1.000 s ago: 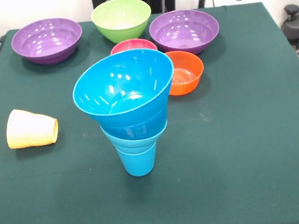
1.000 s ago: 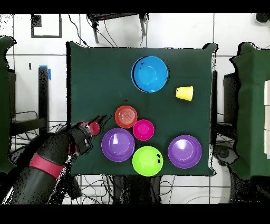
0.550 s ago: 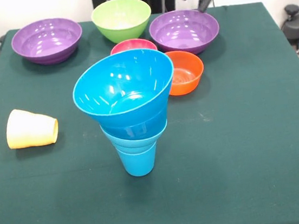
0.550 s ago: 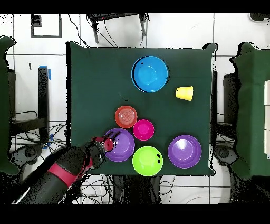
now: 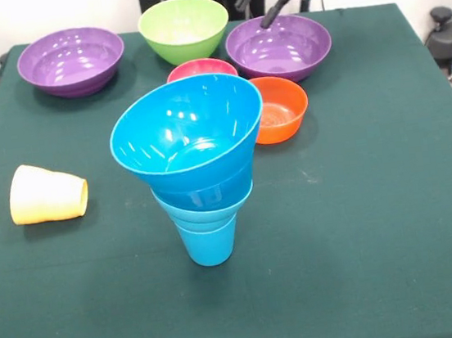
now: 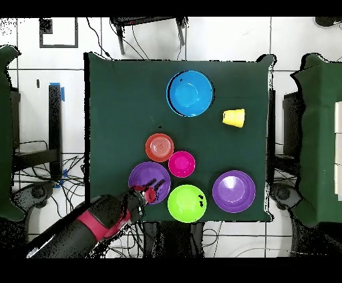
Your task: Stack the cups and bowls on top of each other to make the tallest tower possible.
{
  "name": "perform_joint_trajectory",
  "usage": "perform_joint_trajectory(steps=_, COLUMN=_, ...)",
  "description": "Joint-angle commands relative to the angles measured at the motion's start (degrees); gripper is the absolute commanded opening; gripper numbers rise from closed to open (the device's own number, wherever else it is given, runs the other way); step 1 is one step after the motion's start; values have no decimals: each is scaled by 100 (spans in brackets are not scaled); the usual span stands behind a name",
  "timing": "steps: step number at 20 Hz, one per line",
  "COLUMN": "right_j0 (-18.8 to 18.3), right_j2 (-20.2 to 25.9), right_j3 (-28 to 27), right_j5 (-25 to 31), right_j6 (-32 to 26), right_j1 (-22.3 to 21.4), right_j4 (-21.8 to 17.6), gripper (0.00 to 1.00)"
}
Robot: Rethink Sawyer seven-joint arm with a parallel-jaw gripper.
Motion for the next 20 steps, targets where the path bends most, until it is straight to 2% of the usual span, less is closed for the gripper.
perform_joint_trajectory(steps=1, right_j0=204, right_j2=421, right_j3=235, right_j5=-185, right_j6=1278, right_j1=-22, right_j4=643, gripper=100)
perform_joint_trajectory(steps=8, right_j0=112, right_j2=487, right_j3=488, right_j5=213, right_j6=816, right_j1=-845, right_j4=581, gripper=100)
perform_joint_trajectory(steps=12, right_j0=189, right_j2=482, right_j3=565, right_j5=775, right_j6=536, right_j1=-1420, right_j4=482, gripper=100)
perform_joint_trajectory(steps=20, right_j0=376, right_j2=594, right_j3=53, right_j5=1099, right_j6=834, right_j1=-1104, right_j4=808, gripper=100)
